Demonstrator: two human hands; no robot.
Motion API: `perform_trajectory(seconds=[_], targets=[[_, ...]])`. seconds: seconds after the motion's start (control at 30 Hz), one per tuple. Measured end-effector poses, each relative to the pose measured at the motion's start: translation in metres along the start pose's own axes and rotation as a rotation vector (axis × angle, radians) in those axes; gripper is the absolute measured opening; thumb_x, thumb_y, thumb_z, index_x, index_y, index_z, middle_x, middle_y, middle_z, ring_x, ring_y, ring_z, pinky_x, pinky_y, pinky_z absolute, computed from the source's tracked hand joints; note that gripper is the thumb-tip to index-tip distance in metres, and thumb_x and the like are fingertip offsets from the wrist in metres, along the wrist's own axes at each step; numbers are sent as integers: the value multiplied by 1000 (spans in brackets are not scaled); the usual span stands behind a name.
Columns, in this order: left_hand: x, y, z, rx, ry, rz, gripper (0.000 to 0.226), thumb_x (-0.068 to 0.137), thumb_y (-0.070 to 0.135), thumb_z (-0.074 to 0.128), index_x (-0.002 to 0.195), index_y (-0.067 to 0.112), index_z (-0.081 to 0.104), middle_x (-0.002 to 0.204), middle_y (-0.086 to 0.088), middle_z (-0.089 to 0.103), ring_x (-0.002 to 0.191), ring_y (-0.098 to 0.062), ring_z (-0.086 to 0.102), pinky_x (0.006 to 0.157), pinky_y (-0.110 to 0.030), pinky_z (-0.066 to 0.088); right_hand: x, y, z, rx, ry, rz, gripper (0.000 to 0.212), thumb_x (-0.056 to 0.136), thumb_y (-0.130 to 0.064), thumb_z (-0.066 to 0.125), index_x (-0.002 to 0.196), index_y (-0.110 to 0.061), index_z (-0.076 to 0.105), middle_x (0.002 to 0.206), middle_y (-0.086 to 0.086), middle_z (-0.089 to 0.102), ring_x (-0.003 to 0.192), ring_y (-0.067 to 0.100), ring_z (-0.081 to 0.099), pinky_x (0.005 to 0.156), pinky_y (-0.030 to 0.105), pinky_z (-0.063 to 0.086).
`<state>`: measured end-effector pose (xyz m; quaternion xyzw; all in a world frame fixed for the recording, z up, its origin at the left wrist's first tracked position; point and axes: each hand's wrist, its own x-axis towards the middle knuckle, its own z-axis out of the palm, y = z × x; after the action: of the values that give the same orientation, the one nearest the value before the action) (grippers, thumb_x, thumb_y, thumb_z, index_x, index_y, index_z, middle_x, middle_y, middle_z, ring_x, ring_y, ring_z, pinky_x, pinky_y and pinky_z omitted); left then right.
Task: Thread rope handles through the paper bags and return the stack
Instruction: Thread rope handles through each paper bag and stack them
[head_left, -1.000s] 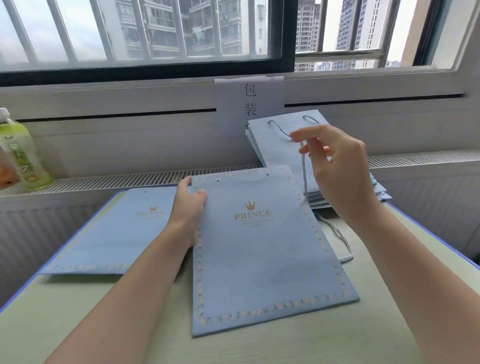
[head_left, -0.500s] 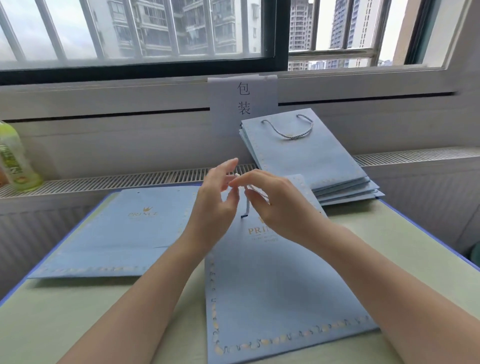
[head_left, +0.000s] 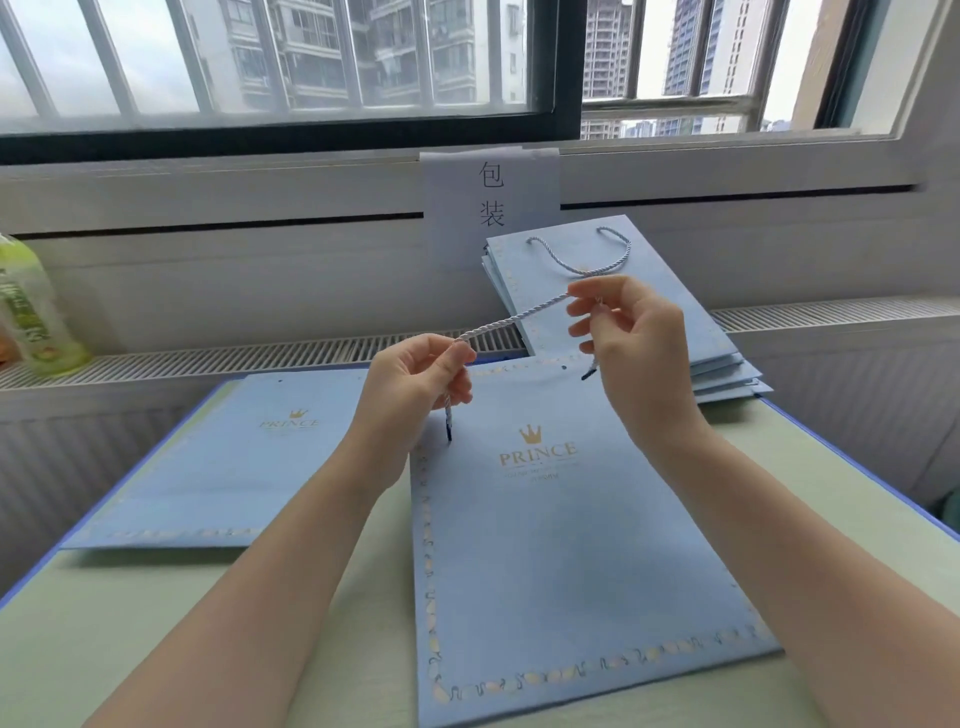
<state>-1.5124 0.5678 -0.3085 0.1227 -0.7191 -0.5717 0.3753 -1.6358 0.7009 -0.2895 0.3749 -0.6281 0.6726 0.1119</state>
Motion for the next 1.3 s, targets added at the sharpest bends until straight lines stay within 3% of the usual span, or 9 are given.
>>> perform_trajectory(seconds=[0.1, 0.3, 0.47, 0.57, 0.63, 0.87, 1.1, 1.23, 1.3], targets=[[3, -3, -3, -1, 85, -15, 17, 94, 14, 56, 81, 12, 67, 52, 9, 54, 51, -4, 50, 55, -18, 47, 4, 9, -3, -71, 16, 65, 36, 87, 9, 37, 94, -15, 63, 78, -4, 63, 70, 10, 61, 73, 32, 52], [8, -10, -11, 70, 283, -37, 18, 93, 15, 57, 77, 16, 66, 57, 6, 56, 46, -2, 46, 47, -16, 38, 3, 19, -2, -273, -56, 92, 28, 91, 1, 41, 100, -12, 64, 91, 1, 62, 76, 9, 55, 66, 17, 41], [1, -3, 3, 163, 62, 3, 12, 84, 14, 69, 73, 16, 67, 60, 6, 58, 52, 1, 48, 50, -13, 38, -11, 17, 10, -460, -203, -249, 14, 90, -9, 58, 99, -8, 68, 103, 5, 61, 97, 20, 57, 86, 24, 42], [-4, -1, 12, 154, -59, 41, 11, 81, 15, 72, 72, 12, 67, 58, 3, 54, 52, -2, 44, 51, -11, 37, -21, 11, 18, -345, -426, -245, 17, 93, -10, 54, 105, -8, 67, 98, 3, 67, 88, 12, 60, 80, 15, 43], [-5, -1, 11, 131, -74, 46, 10, 81, 16, 72, 73, 11, 67, 57, 5, 57, 49, -2, 44, 50, -12, 37, -22, 9, 19, -267, -507, -151, 18, 96, -10, 50, 104, -11, 66, 84, 1, 68, 78, 11, 62, 74, 23, 49], [4, -8, -1, 338, 110, 120, 13, 85, 13, 68, 74, 19, 65, 65, 9, 62, 59, -1, 54, 62, -15, 43, -20, 9, 16, -178, -491, 13, 15, 93, -11, 54, 82, -17, 63, 58, -1, 59, 48, 10, 52, 57, 33, 49], [11, -29, -19, 518, 283, -43, 16, 90, 2, 53, 84, 13, 64, 81, -1, 63, 79, -22, 59, 67, -30, 43, -17, 14, 12, -478, -393, -79, 25, 97, -12, 41, 107, -18, 64, 74, -8, 66, 71, 17, 61, 72, 34, 50], [11, -29, -15, 546, 198, -127, 31, 94, 7, 49, 124, 9, 54, 120, -6, 56, 103, -18, 53, 82, -27, 41, -16, 20, 10, -674, -418, -102, 30, 95, -8, 42, 114, -14, 63, 103, 2, 67, 99, 24, 59, 85, 37, 47], [11, -29, -13, 559, 132, -154, 35, 93, 12, 54, 128, 8, 53, 127, -6, 55, 107, -18, 52, 81, -24, 39, -16, 23, 9, -721, -496, -113, 26, 95, -13, 46, 116, -15, 62, 113, 3, 60, 107, 23, 53, 89, 35, 43]])
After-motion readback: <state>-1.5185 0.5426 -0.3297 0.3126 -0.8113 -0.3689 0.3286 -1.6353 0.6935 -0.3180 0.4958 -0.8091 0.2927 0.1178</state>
